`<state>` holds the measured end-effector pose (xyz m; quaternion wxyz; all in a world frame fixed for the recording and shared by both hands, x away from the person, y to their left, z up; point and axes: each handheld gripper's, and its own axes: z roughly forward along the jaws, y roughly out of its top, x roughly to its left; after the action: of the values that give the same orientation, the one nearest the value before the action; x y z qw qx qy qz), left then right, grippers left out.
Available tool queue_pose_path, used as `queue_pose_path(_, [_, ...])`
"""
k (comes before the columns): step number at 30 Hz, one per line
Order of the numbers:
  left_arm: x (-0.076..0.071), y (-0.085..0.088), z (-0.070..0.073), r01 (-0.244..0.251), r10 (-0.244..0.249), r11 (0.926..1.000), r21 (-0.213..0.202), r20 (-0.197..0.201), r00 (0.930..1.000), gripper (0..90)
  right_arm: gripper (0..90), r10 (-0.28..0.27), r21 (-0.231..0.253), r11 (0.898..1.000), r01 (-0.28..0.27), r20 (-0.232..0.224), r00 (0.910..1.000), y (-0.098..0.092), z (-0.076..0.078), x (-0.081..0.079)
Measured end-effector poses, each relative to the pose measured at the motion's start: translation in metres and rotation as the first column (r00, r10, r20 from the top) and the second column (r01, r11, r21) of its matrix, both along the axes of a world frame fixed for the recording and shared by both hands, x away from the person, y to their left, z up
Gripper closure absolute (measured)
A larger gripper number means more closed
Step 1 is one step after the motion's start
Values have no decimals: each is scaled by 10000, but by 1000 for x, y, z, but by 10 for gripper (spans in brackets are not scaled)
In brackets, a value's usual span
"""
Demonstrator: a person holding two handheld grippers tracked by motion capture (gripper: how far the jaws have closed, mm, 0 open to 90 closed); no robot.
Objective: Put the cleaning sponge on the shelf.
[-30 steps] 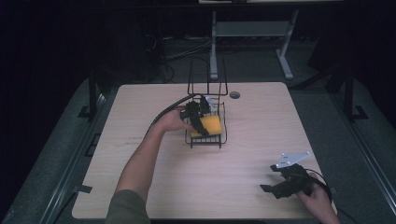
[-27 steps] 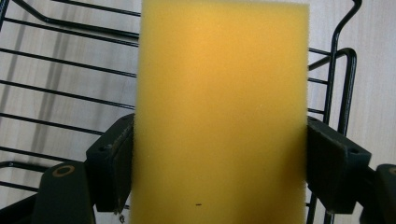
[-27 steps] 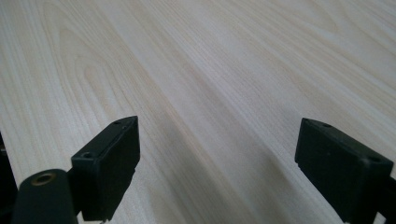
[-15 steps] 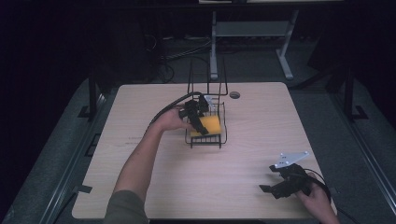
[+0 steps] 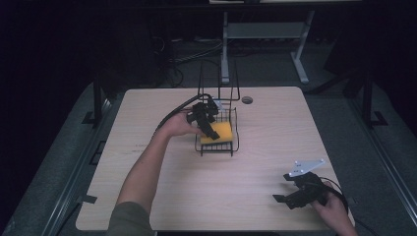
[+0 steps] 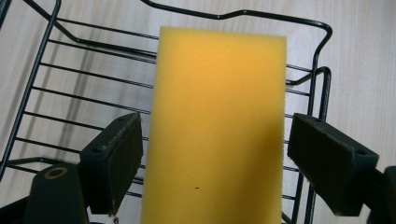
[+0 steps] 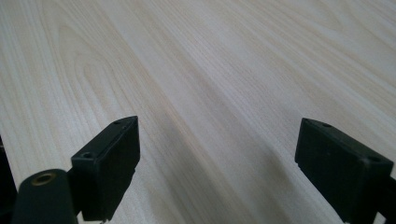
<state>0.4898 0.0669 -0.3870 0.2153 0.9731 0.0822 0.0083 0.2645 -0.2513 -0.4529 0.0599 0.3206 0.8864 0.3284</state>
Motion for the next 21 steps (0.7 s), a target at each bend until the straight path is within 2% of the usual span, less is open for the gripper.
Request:
queue_pose_path(9, [-5, -1, 4, 126, -126, 9999, 64, 56, 9999, 177, 137, 0, -27, 10000, 0, -8, 10000, 1, 0, -1])
queue_pose_path(17, [-10, -1, 8, 168, -167, 9994, 297, -15, 9999, 177, 137, 162, -30, 9999, -162, 39, 9999, 3, 0, -1])
queue_pose_path(21, [-12, -3, 9, 255, -258, 9993, 275, 105, 9996, 178, 137, 142, 45, 9999, -142, 17, 9999, 3, 0, -1])
